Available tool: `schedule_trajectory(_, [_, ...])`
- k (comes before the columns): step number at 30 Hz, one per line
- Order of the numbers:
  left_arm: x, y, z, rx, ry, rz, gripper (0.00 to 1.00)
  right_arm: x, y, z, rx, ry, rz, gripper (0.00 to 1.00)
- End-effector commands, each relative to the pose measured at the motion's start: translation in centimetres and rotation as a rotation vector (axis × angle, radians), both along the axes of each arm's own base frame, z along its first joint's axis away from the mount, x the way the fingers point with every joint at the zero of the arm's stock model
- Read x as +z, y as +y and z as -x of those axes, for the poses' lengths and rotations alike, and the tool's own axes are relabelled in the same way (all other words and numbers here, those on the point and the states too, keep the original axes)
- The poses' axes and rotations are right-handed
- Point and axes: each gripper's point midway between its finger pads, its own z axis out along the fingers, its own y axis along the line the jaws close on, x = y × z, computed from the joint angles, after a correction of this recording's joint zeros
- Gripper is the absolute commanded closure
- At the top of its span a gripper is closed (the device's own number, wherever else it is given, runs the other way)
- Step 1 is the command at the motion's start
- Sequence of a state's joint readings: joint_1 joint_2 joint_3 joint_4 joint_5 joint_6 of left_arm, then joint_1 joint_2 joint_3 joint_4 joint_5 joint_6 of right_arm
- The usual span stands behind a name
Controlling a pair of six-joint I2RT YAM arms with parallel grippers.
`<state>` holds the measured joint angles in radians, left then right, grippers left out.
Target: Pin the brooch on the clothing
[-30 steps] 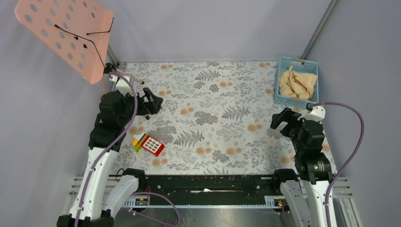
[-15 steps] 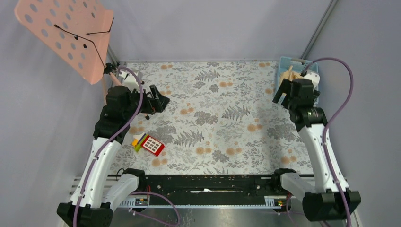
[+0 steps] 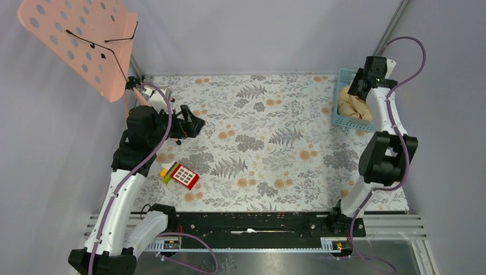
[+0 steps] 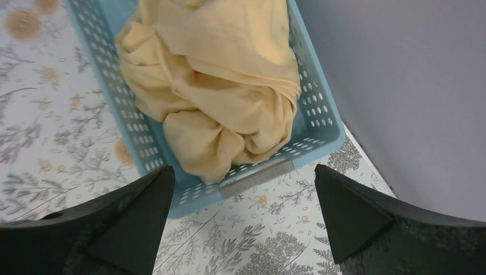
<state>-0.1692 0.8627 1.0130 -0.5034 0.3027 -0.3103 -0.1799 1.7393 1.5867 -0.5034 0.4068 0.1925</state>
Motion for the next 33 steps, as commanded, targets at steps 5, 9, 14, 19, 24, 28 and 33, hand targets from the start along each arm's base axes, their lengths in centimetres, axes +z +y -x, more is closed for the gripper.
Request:
schedule_trajectory(5, [1.1,-0.8,-0.3,-0.057,-0.040,0.018,0.01,-6.2,-3.3,-1.6,0.010,0.297,0.005,0.00])
schedule_trajectory(9, [0.9,-1.0,-0.3,-0.072,-0.026,0.027,0.01,-9.1,-3.6,-2.1,0.040,0.400,-0.036,0.00])
schedule_trajectory(14, [0.6,-1.2,-0.4,-0.086,-0.014,0.034,0.01,-10.9,-3.4,-3.3,0.089,0.450,-0.072,0.00])
schedule_trajectory(19, [0.5,-1.0,-0.6,-0.083,0.001,0.040,0.01,-12.2,-3.9,-4.2,0.099,0.521,-0.085,0.03])
schedule_trajectory(24, [0.3,-0.6,-0.8,-0.068,0.006,0.039,0.01,-13.4,-3.5,-4.6,0.112,0.511,-0.132,0.35])
schedule_trajectory(28, [0.3,-0.6,-0.9,-0.067,0.006,0.039,0.01,-12.1,-3.1,-4.7,0.122,0.472,-0.157,0.73])
schedule_trajectory(33, [0.3,-0.6,-0.8,-0.068,0.004,0.041,0.01,-6.1,-3.1,-4.5,0.087,0.339,-0.127,1.00])
